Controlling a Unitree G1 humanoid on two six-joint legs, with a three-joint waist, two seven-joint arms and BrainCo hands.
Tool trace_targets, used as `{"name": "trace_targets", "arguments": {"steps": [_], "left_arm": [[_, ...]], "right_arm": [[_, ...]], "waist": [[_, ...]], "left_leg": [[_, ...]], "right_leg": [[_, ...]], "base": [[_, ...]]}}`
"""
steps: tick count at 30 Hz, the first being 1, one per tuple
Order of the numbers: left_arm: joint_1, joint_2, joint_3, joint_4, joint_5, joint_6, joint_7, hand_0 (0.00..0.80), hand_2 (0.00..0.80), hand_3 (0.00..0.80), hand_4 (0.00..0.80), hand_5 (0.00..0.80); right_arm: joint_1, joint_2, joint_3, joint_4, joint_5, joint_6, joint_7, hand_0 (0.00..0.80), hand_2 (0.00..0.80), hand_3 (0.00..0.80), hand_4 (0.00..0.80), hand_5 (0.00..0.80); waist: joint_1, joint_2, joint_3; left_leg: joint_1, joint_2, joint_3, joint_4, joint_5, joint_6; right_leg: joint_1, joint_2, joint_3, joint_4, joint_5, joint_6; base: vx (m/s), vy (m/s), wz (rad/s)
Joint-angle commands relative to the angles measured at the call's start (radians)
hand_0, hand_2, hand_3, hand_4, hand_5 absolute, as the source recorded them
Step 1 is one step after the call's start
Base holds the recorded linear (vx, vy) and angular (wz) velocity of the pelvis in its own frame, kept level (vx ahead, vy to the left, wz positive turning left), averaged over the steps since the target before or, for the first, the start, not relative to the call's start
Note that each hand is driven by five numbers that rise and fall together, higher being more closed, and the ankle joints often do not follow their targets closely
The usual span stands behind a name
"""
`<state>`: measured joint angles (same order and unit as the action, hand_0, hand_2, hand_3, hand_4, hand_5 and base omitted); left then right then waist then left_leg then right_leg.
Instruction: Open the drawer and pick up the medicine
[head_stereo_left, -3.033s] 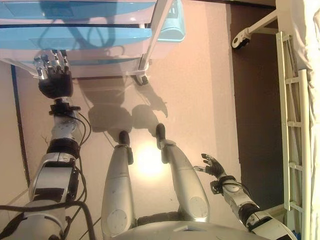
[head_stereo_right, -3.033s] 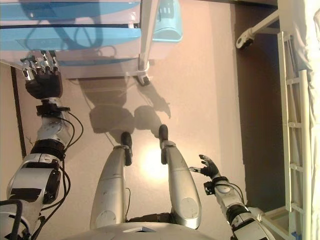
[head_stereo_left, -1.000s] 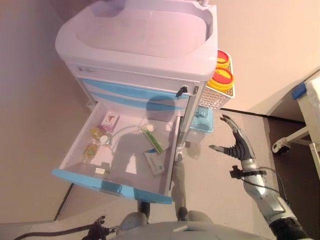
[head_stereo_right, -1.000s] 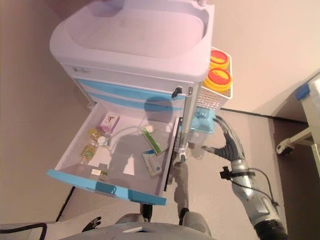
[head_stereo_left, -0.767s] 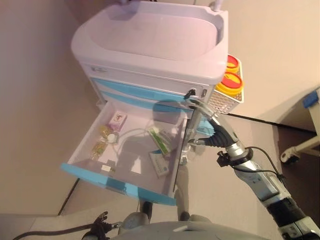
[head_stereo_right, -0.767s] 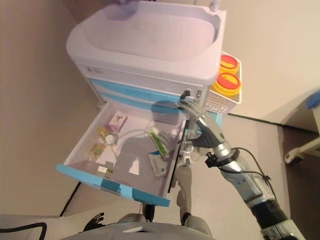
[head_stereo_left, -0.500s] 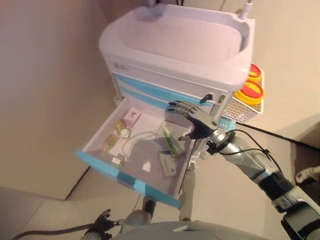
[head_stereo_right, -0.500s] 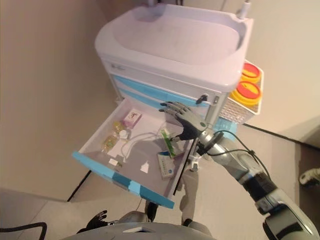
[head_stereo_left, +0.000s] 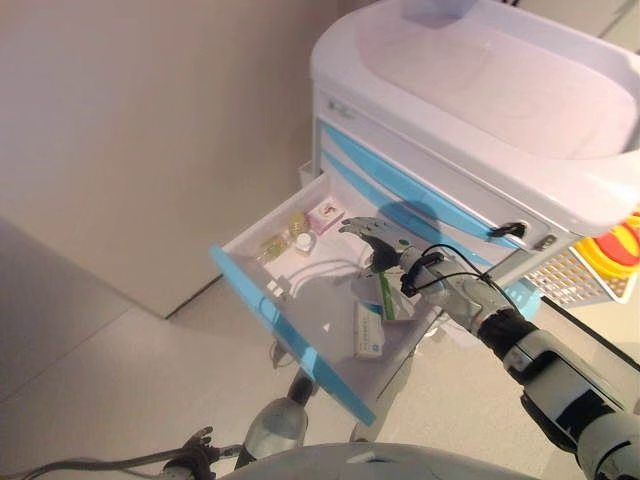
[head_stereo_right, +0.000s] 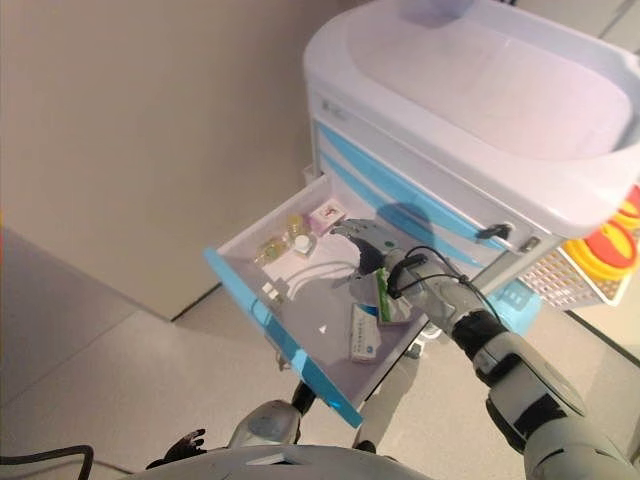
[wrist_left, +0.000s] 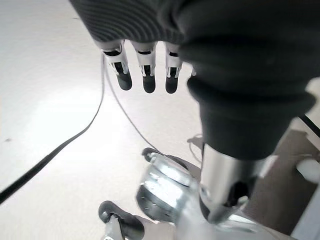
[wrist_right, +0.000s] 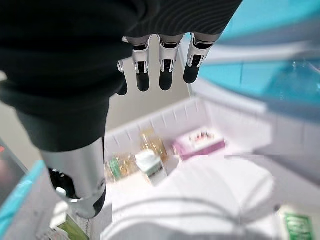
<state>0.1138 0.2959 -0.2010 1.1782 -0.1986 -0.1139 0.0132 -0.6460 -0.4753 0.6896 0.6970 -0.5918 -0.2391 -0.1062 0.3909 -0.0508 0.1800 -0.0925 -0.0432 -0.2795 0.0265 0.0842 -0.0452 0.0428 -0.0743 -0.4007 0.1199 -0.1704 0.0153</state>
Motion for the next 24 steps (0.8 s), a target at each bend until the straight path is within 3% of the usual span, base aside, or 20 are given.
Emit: {"name": "trace_targets", "arguments": {"steps": [1, 12, 21, 24], "left_arm": [[-0.026, 0.033, -0.012, -0.005, -0.014, -0.039, -0.005, 0.000, 0.000, 0.000, 0.000, 0.000], [-0.027, 0.040, -0.037, -0.006, -0.006, -0.096, -0.020, 0.000, 0.000, 0.000, 0.000, 0.000], [-0.046, 0.051, -0.040, 0.016, -0.028, -0.121, -0.035, 0.000, 0.000, 0.000, 0.000, 0.000], [-0.047, 0.051, -0.045, 0.021, -0.036, -0.131, -0.040, 0.000, 0.000, 0.000, 0.000, 0.000]], "right_arm": [[-0.098, 0.026, 0.041, 0.020, 0.032, 0.024, -0.039, 0.000, 0.000, 0.000, 0.000, 0.000], [-0.133, 0.106, 0.024, 0.202, 0.080, 0.110, -0.063, 0.000, 0.000, 0.000, 0.000, 0.000], [-0.170, 0.141, -0.016, 0.295, 0.162, 0.202, -0.126, 0.000, 0.000, 0.000, 0.000, 0.000], [-0.185, 0.146, -0.049, 0.316, 0.185, 0.200, -0.186, 0.000, 0.000, 0.000, 0.000, 0.000]], "waist": [[0.043, -0.025, 0.032], [0.098, -0.032, 0.054], [0.107, -0.026, 0.090], [0.106, -0.019, 0.105]], "left_leg": [[0.022, -0.081, -0.011, 0.006, -0.087, 0.062], [0.005, -0.087, -0.062, 0.002, -0.071, 0.059], [-0.018, -0.088, -0.072, 0.009, -0.065, 0.061], [-0.027, -0.089, -0.071, 0.011, -0.063, 0.062]], "right_leg": [[-0.002, -0.064, 0.029, -0.034, 0.116, 0.051], [0.006, -0.068, -0.019, -0.020, 0.107, 0.057], [-0.017, -0.070, -0.023, 0.000, 0.103, 0.057], [-0.025, -0.073, -0.022, 0.004, 0.106, 0.059]], "base": [[0.006, -0.010, 0.41], [0.033, 0.011, 0.18], [0.000, 0.000, 0.00], [-0.010, 0.010, 0.00]]}}
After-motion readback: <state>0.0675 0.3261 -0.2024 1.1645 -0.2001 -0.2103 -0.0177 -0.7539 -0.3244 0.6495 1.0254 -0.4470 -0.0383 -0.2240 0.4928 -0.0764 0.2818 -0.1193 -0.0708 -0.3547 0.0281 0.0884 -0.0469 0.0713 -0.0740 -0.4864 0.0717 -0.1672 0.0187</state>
